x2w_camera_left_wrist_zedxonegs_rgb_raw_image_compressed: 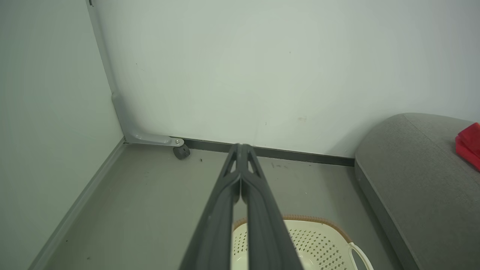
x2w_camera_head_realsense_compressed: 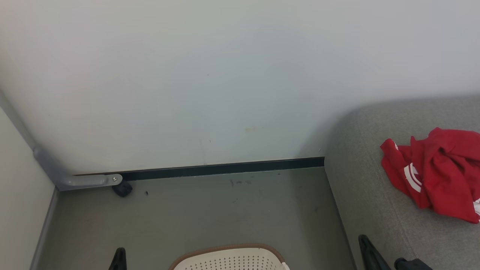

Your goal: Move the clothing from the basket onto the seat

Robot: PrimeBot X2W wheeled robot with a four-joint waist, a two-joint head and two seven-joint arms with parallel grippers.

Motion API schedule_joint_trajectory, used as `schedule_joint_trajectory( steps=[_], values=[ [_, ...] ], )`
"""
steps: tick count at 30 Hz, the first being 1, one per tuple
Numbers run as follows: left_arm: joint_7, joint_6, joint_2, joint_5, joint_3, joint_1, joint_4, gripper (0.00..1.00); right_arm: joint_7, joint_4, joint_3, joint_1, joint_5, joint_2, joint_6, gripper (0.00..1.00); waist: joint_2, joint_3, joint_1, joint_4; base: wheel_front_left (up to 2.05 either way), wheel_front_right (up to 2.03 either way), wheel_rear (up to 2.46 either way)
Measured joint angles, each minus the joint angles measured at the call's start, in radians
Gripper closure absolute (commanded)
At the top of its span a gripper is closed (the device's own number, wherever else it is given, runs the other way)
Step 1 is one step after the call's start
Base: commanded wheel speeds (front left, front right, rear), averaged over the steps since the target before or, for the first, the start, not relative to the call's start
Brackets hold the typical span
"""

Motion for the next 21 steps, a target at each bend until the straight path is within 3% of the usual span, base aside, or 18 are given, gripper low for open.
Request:
schedule_joint_trajectory(
  steps=[21],
  values=[
    [0.072,-0.052,-0.026,-0.263,0.061,-0.016,0.020,1.00,0.091,0.008,-0.115,-0.008,0.302,0.036,0.053,1.00,0.0000,0.001,0.0000,0.003,0.00,0.00,0.00]
  ],
)
